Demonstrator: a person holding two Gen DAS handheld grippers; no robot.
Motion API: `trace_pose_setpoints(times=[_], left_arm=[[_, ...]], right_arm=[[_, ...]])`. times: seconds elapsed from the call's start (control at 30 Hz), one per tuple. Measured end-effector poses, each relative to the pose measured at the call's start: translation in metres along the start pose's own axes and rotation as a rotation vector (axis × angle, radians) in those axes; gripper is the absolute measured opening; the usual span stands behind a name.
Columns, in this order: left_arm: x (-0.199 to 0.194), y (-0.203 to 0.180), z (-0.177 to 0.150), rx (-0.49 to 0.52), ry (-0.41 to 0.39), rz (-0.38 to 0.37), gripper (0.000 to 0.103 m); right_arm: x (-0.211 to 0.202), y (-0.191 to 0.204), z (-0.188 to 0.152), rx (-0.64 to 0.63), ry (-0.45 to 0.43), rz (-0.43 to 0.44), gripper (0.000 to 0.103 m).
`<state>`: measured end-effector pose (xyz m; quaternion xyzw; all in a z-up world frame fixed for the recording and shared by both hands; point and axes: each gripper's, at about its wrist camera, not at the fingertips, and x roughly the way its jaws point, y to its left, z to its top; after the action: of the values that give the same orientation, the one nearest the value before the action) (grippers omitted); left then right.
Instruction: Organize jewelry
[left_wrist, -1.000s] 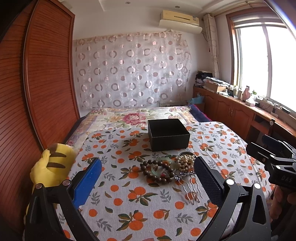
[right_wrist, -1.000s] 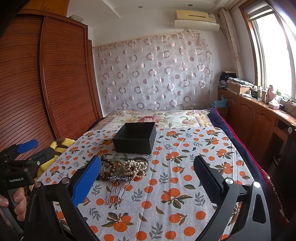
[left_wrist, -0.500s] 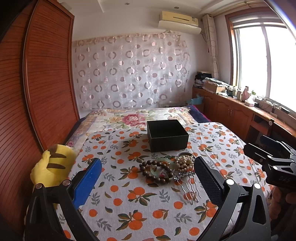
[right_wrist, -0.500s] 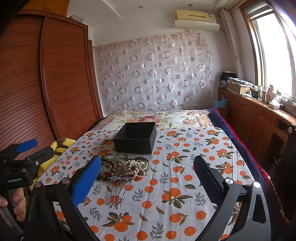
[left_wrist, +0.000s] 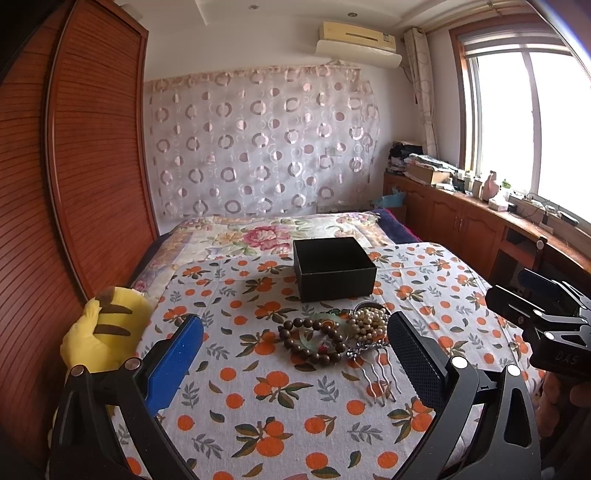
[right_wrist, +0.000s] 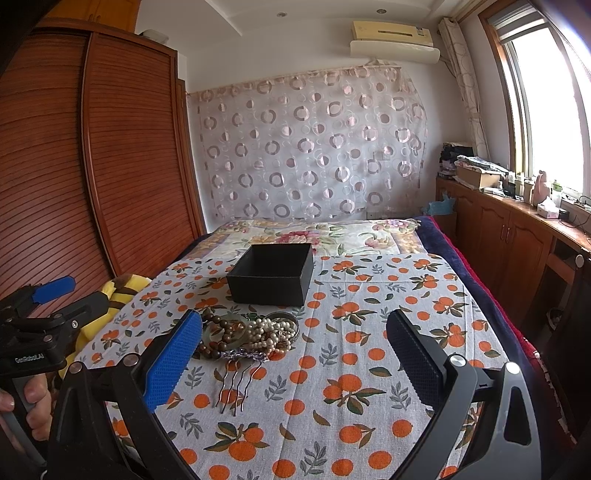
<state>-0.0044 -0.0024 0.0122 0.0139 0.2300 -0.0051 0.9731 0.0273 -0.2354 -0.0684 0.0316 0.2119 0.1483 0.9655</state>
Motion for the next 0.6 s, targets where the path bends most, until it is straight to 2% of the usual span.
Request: trace_pose_setpoints(times=[0.1, 0.23, 0.43, 0.6], left_arm=[[0.0, 0.0, 0.0, 0.0, -0.001, -0.001, 0.097], [-0.002, -0.003, 0.002, 0.001, 0.002, -0.001, 0.097], [-0.004, -0.006, -0.001, -0.002, 0.021, -0.007, 0.097], [0.009, 0.001, -0.008, -0.006, 0.047, -0.018, 0.097]], right_arm=[[0.0, -0.002, -0.002, 0.0, 0.0, 0.0, 0.101], [0.002, 0.012, 0.011, -0.001, 0.005, 0.002, 0.101], [0.005, 0.009, 0.0, -0.002, 0.026, 0.014, 0.101], [0.012, 0.005, -0.006, -0.001, 0.042, 0.026, 0.101]])
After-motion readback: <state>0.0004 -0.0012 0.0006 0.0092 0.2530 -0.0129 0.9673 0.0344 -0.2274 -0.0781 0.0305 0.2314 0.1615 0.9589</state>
